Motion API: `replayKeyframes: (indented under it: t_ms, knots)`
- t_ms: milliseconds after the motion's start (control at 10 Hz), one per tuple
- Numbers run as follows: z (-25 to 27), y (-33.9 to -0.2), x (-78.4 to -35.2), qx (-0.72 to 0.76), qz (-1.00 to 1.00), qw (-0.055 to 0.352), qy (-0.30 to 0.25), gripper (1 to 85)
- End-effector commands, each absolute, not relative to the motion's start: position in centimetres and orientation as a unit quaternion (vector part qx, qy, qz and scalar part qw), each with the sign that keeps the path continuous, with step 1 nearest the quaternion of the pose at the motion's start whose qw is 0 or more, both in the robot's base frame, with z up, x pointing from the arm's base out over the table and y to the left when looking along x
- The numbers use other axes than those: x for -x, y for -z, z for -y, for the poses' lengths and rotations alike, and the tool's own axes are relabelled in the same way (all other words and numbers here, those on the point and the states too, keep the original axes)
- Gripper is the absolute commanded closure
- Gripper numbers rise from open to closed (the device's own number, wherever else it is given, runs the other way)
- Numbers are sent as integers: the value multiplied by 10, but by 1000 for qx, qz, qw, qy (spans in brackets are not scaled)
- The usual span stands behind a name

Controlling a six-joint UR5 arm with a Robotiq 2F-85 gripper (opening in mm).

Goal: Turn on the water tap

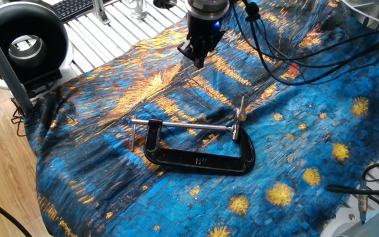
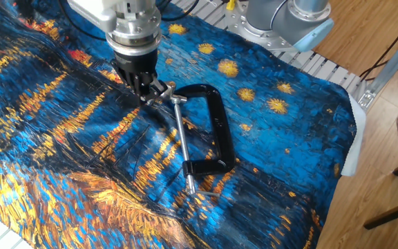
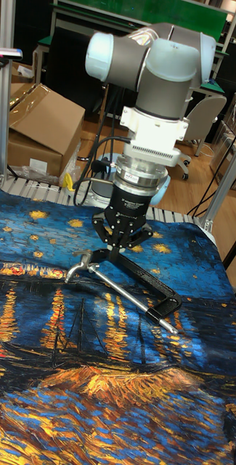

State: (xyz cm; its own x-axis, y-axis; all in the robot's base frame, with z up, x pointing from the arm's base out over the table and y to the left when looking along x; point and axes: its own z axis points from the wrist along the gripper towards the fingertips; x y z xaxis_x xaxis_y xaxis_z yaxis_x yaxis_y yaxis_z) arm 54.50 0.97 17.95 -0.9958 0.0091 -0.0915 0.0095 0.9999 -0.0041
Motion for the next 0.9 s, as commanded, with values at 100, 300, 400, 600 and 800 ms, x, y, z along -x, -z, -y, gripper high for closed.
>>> replayKeyframes:
  t_ms: [100, 300, 400, 600, 800]
  knots:
    - [-22, -182, -556, 7, -998, 63, -15, 847]
    - [-25, -183, -560, 6, -997, 70, -21, 847]
    - [-16, -182, -557, 17, -998, 65, -2, 847]
    - [-40, -190, -586, 22, -998, 57, -3, 847]
    - [-53, -190, -603, 24, -998, 56, 2, 847]
